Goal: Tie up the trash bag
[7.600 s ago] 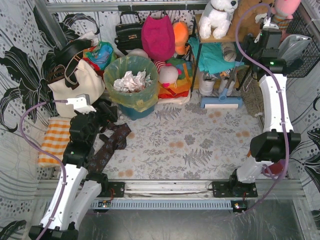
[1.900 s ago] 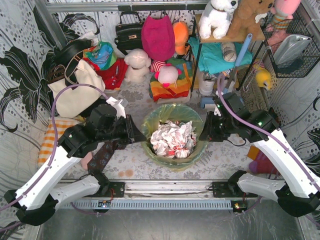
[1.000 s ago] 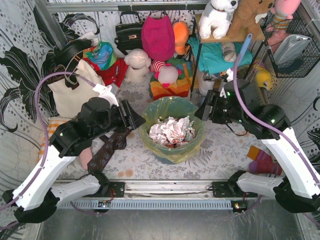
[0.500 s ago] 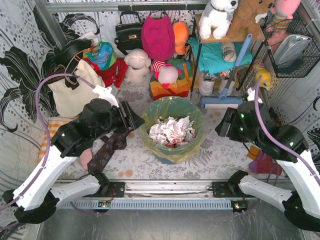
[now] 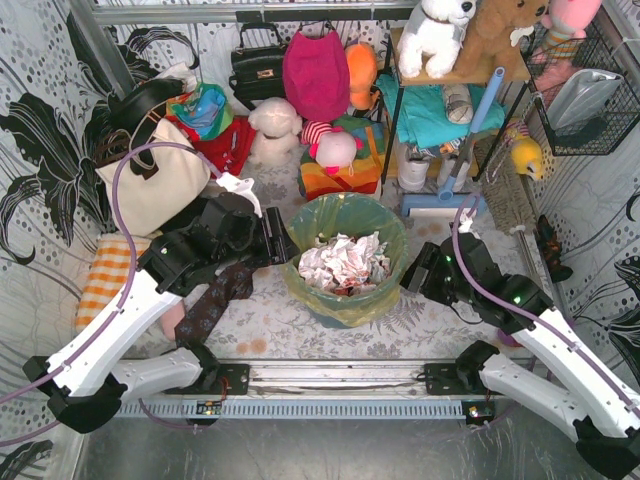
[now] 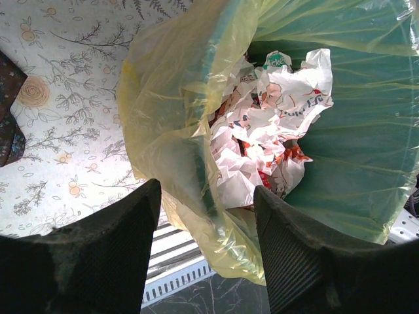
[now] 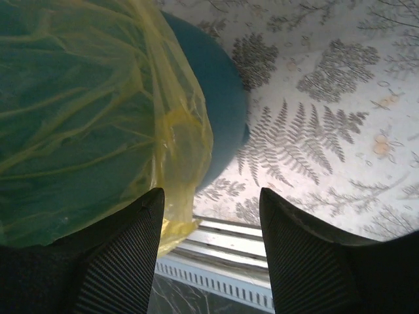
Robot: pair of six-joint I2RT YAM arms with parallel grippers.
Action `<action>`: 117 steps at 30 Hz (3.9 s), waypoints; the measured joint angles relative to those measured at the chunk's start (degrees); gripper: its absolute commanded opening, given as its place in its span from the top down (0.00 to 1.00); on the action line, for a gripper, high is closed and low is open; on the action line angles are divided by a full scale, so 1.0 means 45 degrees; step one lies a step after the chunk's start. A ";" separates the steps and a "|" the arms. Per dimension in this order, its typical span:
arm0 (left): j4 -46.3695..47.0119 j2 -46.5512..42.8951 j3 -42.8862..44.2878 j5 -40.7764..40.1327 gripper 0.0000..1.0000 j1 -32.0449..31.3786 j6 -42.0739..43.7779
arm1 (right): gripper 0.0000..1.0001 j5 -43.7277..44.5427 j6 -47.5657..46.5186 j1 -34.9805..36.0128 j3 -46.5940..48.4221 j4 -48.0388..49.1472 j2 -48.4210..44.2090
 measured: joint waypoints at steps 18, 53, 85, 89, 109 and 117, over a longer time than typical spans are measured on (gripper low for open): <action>-0.0005 0.0000 -0.0010 0.0053 0.35 0.0000 0.0053 | 0.43 -0.0335 0.0753 0.0000 -0.0505 0.1549 -0.0510; -0.0015 -0.0160 -0.0563 0.0141 0.35 0.0000 0.0044 | 0.57 0.0923 0.0495 0.0000 -0.1647 0.1112 0.0670; 0.0015 -0.0345 -0.0792 -0.0039 0.41 0.0000 -0.0049 | 1.00 -0.1865 0.2239 0.0000 -0.1962 0.2720 -0.0729; 0.0039 -0.0369 -0.1069 -0.0039 0.42 0.0000 -0.0107 | 1.00 -0.1559 0.1734 0.0000 -0.0034 0.2215 -0.0204; 0.1438 -0.1996 -0.2424 0.1647 0.44 0.0000 -0.1326 | 1.00 -0.0675 -0.2336 -0.1141 0.6980 0.0097 0.5003; 0.1899 -0.2327 -0.2516 0.2025 0.42 -0.0010 -0.1545 | 1.00 -0.2506 -0.2691 -0.1695 0.7854 0.0563 0.5717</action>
